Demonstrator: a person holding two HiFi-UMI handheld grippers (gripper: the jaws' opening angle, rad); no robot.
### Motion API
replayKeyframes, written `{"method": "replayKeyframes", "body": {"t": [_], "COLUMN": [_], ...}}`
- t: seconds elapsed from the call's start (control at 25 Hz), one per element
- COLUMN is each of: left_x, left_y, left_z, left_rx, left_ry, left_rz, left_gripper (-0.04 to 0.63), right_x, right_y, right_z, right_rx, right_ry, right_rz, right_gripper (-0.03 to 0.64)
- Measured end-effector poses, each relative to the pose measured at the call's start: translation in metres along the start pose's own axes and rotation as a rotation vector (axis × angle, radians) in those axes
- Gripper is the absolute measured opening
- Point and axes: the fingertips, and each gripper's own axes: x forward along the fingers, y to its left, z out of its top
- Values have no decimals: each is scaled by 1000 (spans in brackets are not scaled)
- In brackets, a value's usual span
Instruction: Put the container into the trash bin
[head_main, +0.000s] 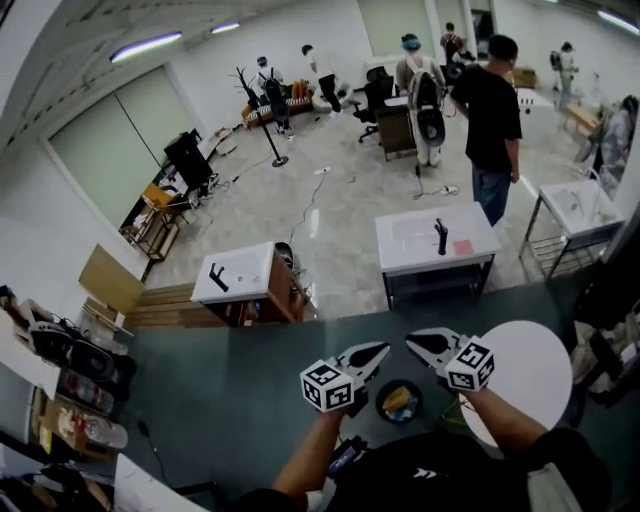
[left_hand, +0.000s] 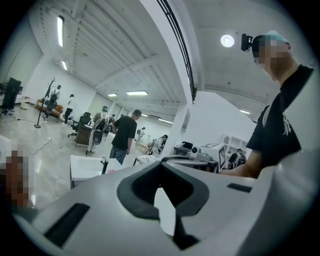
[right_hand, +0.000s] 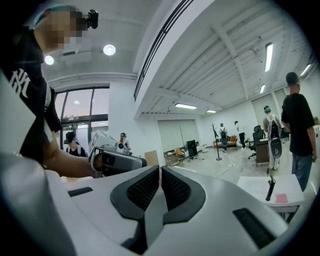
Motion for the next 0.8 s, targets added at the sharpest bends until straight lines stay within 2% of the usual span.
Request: {"method": "replayKeyframes", "body": {"t": [0.12, 0.24, 0.48, 0.8], "left_x": [-4, -8, -5, -13], "left_y": [-16, -22, -16, -12], "left_z": [8, 0, -14, -4], "left_rx": [42, 70, 33, 52], "left_ry": [-1, 19, -1, -15], "left_rz": [-20, -16, -1, 7], "left_gripper": [3, 3, 3, 3], "right_x": [-8, -16, -25, -9], "right_y": [15, 25, 13, 23], "right_z": [10, 9, -3, 12], "right_rx": [-41, -40, -18, -33], "right_ry": [-20, -27, -28, -31], "right_rz": [44, 71, 70, 115], "right_gripper": [44, 43, 37, 37]}}
